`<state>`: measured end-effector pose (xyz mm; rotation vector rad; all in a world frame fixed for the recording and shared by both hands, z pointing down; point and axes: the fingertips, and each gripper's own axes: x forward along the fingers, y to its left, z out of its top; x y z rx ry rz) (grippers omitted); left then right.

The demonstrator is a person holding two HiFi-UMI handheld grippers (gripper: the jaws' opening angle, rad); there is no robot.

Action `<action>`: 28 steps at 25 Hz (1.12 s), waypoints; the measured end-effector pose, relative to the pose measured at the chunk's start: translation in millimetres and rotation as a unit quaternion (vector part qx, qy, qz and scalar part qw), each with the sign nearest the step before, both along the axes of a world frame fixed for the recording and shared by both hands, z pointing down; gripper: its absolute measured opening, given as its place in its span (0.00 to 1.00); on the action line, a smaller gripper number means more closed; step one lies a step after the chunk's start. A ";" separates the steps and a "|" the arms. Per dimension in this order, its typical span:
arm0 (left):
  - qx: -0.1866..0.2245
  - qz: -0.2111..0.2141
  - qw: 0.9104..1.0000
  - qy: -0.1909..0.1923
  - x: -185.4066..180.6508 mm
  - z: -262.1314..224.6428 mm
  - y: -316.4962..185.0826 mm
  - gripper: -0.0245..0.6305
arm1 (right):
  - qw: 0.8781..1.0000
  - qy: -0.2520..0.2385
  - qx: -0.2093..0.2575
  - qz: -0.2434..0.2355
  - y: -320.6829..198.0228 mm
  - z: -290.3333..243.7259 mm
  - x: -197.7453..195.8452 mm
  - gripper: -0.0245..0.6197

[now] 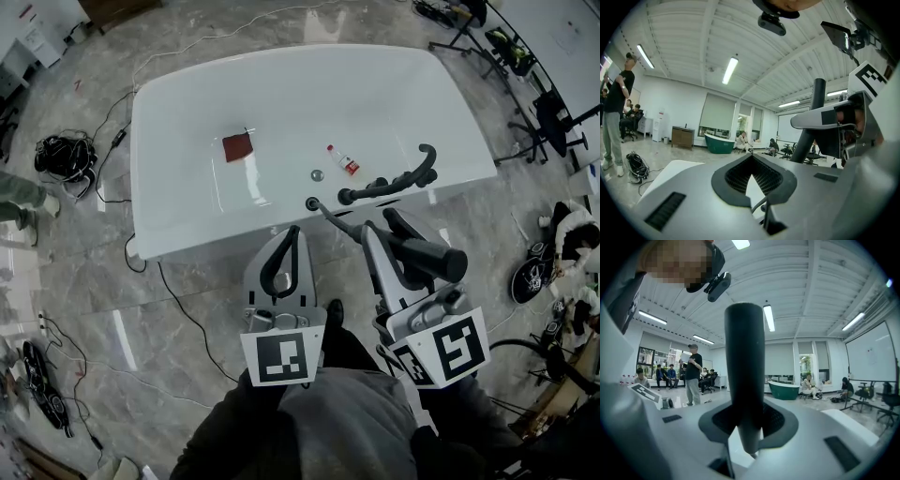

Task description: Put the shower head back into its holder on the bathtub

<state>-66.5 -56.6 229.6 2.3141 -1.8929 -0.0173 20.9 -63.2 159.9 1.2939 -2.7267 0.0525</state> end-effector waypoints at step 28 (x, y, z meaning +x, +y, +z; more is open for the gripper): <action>-0.020 -0.060 0.997 -0.042 39.6 25.2 -68.3 0.04 | 0.995 -0.030 -0.045 -0.084 -64.6 45.1 36.7 0.21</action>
